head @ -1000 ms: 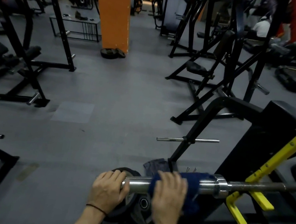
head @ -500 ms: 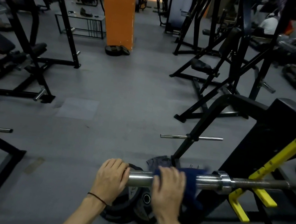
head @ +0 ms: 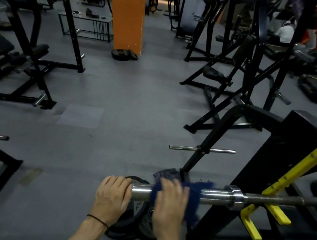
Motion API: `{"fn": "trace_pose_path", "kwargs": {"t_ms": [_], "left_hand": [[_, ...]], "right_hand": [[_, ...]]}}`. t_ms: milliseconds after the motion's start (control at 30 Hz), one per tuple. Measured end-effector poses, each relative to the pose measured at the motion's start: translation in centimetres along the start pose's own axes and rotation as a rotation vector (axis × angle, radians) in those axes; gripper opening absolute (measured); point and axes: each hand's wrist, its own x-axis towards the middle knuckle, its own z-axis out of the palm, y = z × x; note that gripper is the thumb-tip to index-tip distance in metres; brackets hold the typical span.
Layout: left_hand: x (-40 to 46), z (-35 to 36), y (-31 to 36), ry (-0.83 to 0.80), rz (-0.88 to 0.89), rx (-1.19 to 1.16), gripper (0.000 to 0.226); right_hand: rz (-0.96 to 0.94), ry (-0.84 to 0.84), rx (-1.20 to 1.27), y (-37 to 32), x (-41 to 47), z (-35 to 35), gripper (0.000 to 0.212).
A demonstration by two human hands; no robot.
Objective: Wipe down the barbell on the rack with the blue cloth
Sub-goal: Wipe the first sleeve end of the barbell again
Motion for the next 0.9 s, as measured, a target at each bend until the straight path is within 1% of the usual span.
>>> {"fn": "trace_pose_path", "kwargs": {"t_ms": [33, 67, 100, 133, 167, 233, 267, 333, 367, 400, 433, 500, 533, 567, 600, 633, 667, 733, 767, 833, 867, 900], "left_hand": [[0.1, 0.0, -0.1, -0.007, 0.006, -0.003, 0.033], [0.1, 0.0, -0.3, -0.008, 0.013, -0.003, 0.033], [0.1, 0.0, -0.4, -0.007, 0.014, 0.0, 0.032], [0.0, -0.1, -0.4, -0.009, 0.014, 0.004, 0.032], [0.0, -0.2, -0.3, -0.016, 0.012, 0.002, 0.032], [-0.1, -0.3, 0.1, -0.014, -0.008, -0.004, 0.031], [0.0, -0.3, 0.3, -0.012, -0.028, -0.004, 0.031], [0.2, -0.4, 0.6, -0.013, -0.06, -0.005, 0.033], [0.3, -0.3, 0.7, -0.009, -0.064, 0.0, 0.033], [0.3, -0.2, 0.8, -0.004, -0.061, 0.008, 0.034], [0.3, -0.1, 0.8, -0.009, -0.052, 0.016, 0.034], [0.5, 0.0, 0.7, -0.012, -0.026, 0.045, 0.033], [0.5, 0.2, 0.6, -0.011, -0.009, 0.062, 0.033], [0.5, 0.3, 0.4, -0.009, 0.006, 0.077, 0.033], [0.6, 0.4, 0.2, -0.01, 0.015, 0.083, 0.033], [0.6, 0.4, 0.0, -0.008, 0.023, 0.093, 0.033], [0.7, 0.4, 0.0, -0.002, 0.031, 0.106, 0.033], [1.0, 0.1, 0.0, -0.004, 0.039, 0.121, 0.033], [1.4, -0.1, 0.2, -0.014, 0.028, 0.12, 0.035], [2.2, -0.3, 0.4, -0.076, -0.036, 0.107, 0.042], [2.8, -0.7, 0.5, -0.151, -0.086, 0.111, 0.047], [3.8, -1.3, 0.7, -0.274, -0.15, 0.131, 0.052]], "right_hand": [[-0.163, -0.091, -0.036, -0.4, -0.7, 0.1, 0.046], [-0.288, -0.157, -0.077, 0.2, -0.6, -0.5, 0.049], [-0.347, -0.187, -0.119, 1.7, 0.1, -1.3, 0.051], [-0.347, -0.182, -0.153, 3.6, 0.7, -2.3, 0.052], [-0.28, -0.144, -0.173, 5.5, 1.4, -3.3, 0.053], [-0.047, -0.046, -0.172, 9.0, 2.6, -5.7, 0.057], [0.036, -0.007, -0.177, 9.8, 3.0, -6.2, 0.059], [0.17, 0.057, -0.169, 8.8, 3.0, -5.2, 0.061], [0.203, 0.079, -0.157, 7.1, 2.7, -4.2, 0.059], [0.187, 0.07, -0.127, 5.1, 2.1, -3.1, 0.056], [0.126, 0.026, -0.088, 3.1, 1.3, -1.8, 0.053], [-0.085, -0.094, -0.066, 0.8, -0.7, -0.1, 0.055], [-0.2, -0.14, -0.097, 1.2, -0.9, -0.2, 0.056], [-0.272, -0.165, -0.125, 2.3, -0.4, -0.8, 0.056], [-0.301, -0.166, -0.159, 4.1, 0.1, -1.7, 0.055], [-0.278, -0.142, -0.187, 6.0, 0.6, -2.8, 0.055], [-0.206, -0.089, -0.201, 8.1, 1.2, -4.1, 0.055], [-0.015, 0.005, -0.214, 11.0, 2.4, -6.4, 0.059], [0.064, 0.037, -0.202, 11.2, 2.8, -6.6, 0.059], [0.172, 0.105, -0.158, 8.5, 2.6, -4.6, 0.054], [0.153, 0.096, -0.121, 6.0, 2.2, -3.2, 0.05], [0.073, 0.046, -0.08, 3.5, 1.5, -1.9, 0.049]]}}
